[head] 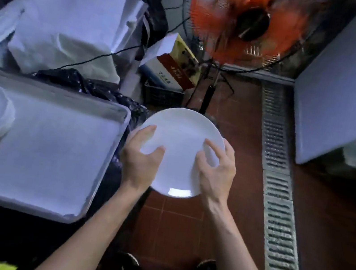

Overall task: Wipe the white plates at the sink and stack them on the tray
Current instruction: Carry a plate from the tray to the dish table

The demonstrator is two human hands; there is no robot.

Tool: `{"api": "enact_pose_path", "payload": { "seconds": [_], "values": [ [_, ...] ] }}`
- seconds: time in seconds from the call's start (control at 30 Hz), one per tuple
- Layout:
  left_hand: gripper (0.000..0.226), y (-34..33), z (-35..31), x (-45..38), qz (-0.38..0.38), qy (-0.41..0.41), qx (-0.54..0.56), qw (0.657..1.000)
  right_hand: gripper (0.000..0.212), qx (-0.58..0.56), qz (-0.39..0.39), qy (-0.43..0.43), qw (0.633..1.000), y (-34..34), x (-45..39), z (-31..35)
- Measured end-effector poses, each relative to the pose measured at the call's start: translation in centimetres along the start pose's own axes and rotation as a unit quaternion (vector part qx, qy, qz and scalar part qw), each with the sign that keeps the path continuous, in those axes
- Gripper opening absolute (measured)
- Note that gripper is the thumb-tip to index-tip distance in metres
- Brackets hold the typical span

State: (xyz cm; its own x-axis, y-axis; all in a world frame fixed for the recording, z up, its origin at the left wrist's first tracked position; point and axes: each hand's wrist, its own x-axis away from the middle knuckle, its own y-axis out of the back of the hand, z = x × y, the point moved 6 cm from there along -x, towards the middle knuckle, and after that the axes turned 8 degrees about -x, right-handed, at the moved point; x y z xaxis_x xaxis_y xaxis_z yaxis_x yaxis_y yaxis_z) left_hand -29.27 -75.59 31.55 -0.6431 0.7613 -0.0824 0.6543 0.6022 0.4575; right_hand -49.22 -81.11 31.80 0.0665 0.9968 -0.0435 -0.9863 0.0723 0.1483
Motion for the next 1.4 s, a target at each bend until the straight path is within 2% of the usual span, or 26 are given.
{"api": "enact_pose_path", "payload": {
  "seconds": [0.1,0.37,0.6,0.97,1.17,1.4],
  "values": [
    [0.05,-7.1,-3.8,2.4,0.043,-0.024,0.002,0.999,0.031,-0.007,-0.053,-0.014,0.998,7.9,-1.8,-1.5],
    [0.052,-25.8,-13.8,11.6,0.168,-0.027,0.035,0.985,0.031,0.063,-0.173,-0.015,0.983,30.1,-5.1,-4.7],
    [0.051,-38.6,-22.2,20.2,0.267,-0.067,0.062,0.959,0.029,0.051,-0.295,-0.032,0.953,46.4,-4.7,-6.8],
    [0.044,-54.7,-30.7,30.6,0.454,-0.107,0.071,0.882,0.034,0.048,-0.452,-0.09,0.886,63.6,-2.6,-9.9],
    [0.048,-64.1,-36.1,33.7,0.521,-0.134,0.093,0.838,0.032,0.093,-0.516,-0.096,0.846,71.6,-5.7,-10.6],
    [0.044,-74.1,-42.1,37.2,0.569,-0.174,0.078,0.8,0.031,0.095,-0.563,-0.123,0.812,80.7,-9.1,-11.9]
  ]
}}
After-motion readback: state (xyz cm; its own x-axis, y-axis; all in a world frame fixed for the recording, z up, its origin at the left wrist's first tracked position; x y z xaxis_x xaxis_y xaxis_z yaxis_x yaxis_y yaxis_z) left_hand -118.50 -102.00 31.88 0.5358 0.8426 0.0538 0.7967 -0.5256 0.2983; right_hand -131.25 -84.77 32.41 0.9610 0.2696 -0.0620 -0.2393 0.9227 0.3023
